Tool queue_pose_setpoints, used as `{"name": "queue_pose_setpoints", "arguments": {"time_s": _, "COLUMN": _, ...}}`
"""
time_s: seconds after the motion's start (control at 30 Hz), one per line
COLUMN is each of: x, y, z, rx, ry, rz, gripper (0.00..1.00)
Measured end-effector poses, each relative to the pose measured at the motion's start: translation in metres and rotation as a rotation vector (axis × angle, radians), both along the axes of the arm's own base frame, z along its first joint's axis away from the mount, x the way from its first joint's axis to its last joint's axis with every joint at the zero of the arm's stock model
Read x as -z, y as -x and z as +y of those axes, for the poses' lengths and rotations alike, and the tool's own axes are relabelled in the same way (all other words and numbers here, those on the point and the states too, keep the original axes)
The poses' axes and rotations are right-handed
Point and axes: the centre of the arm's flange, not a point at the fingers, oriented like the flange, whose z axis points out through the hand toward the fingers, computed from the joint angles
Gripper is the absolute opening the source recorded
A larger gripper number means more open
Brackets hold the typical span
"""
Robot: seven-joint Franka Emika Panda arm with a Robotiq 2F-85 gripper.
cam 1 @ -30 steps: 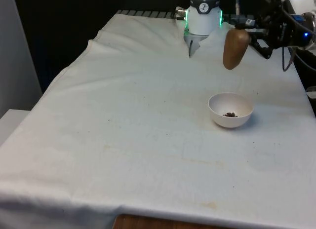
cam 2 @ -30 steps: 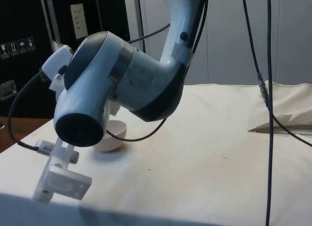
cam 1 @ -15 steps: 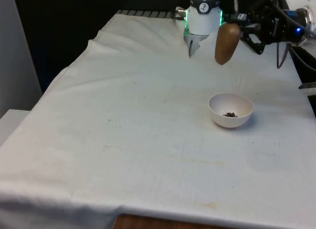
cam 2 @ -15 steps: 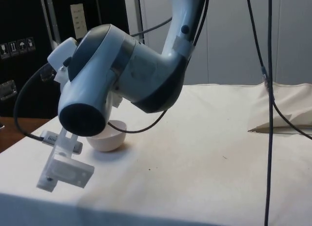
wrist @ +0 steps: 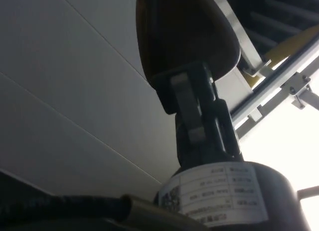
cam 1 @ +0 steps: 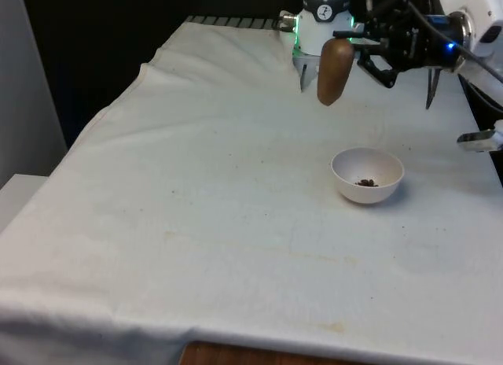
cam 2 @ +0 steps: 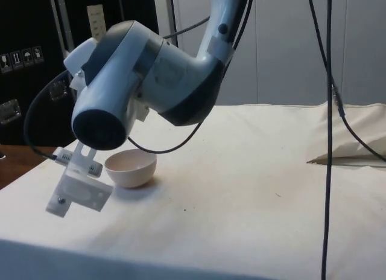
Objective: Pour the coffee beans from the cup into the bowl.
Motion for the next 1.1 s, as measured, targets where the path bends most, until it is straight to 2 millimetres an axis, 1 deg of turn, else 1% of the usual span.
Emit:
{"name": "queue_pose_setpoints", "arguments": {"time_s": 0.07, "x": 0.000, "y": 0.000, "z": -0.002, "rx": 0.001, "ry": -0.003, "rz": 0.000, "gripper": 0.00}}
{"name": "queue_pose_setpoints", "arguments": {"time_s": 0.17, "x": -0.002, "y": -0.003, "z": -0.011, "rx": 0.008, "ry": -0.021, "rz": -0.007, "gripper": 0.00}}
{"name": "queue_pose_setpoints", "arguments": {"time_s": 0.37, "x": -0.004, "y": -0.004, "z": -0.019, "rx": 0.016, "ry": -0.037, "rz": -0.015, "gripper": 0.00}}
{"name": "queue_pose_setpoints", "arguments": {"time_s": 0.5, "x": -0.006, "y": -0.006, "z": -0.030, "rx": 0.023, "ry": -0.062, "rz": -0.028, "gripper": 0.00}}
{"name": "queue_pose_setpoints", "arguments": {"time_s": 0.67, "x": -0.007, "y": -0.008, "z": -0.037, "rx": 0.030, "ry": -0.084, "rz": -0.037, "gripper": 0.00}}
{"name": "queue_pose_setpoints", "arguments": {"time_s": 0.7, "x": -0.007, "y": -0.009, "z": -0.041, "rx": 0.034, "ry": -0.095, "rz": -0.043, "gripper": 0.00}}
{"name": "queue_pose_setpoints", "arguments": {"time_s": 0.97, "x": -0.009, "y": -0.010, "z": -0.053, "rx": 0.043, "ry": -0.127, "rz": -0.062, "gripper": 0.00}}
{"name": "queue_pose_setpoints", "arguments": {"time_s": 1.1, "x": -0.010, "y": -0.010, "z": -0.063, "rx": 0.053, "ry": -0.157, "rz": -0.077, "gripper": 0.00}}
